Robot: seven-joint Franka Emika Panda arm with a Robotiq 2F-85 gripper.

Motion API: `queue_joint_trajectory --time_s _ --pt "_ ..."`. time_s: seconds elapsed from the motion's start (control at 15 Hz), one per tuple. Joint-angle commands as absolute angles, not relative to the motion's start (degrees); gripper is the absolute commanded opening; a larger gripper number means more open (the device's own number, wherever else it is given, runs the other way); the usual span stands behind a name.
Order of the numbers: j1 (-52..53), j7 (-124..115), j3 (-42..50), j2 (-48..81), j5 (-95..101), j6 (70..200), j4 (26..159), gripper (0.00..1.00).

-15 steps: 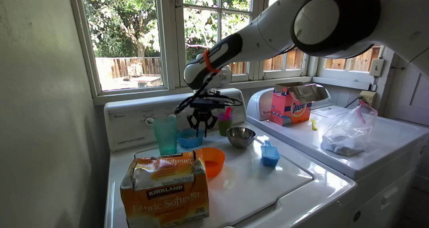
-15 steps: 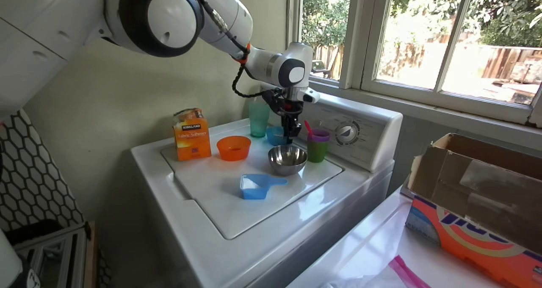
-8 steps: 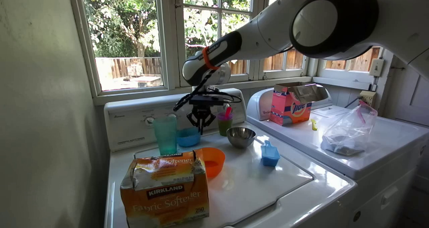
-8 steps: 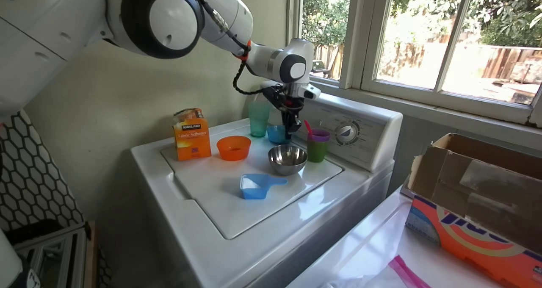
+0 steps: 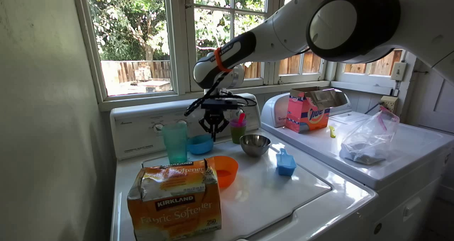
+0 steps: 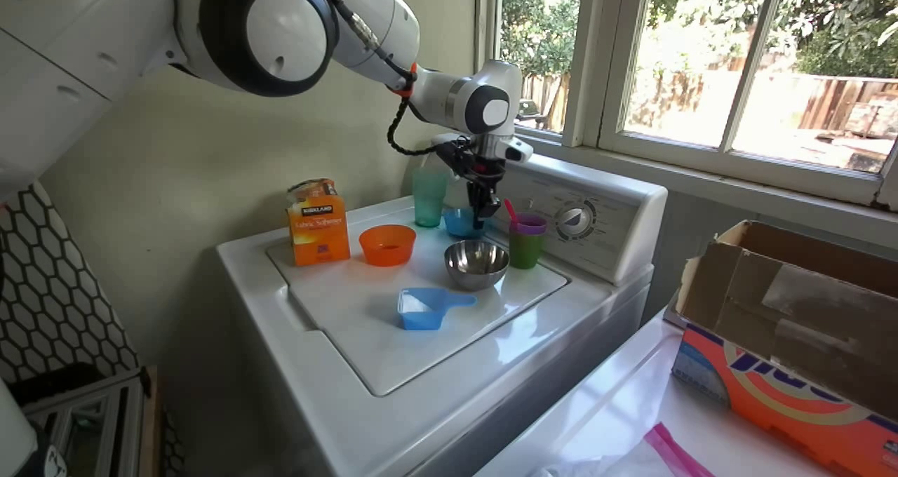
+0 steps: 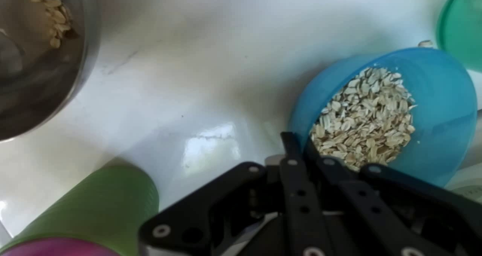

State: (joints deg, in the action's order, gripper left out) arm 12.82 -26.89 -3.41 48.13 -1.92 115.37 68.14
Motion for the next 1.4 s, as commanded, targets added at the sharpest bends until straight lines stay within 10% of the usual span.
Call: queue_joint_trajectory --time_s 0.0,1.33 --pt "13.37 -25.78 -2.00 46.39 -1.59 115.80 69.88 0.01" --pt "12.11 -23.66 -4.01 14.28 -3.91 123.09 102.58 0.01"
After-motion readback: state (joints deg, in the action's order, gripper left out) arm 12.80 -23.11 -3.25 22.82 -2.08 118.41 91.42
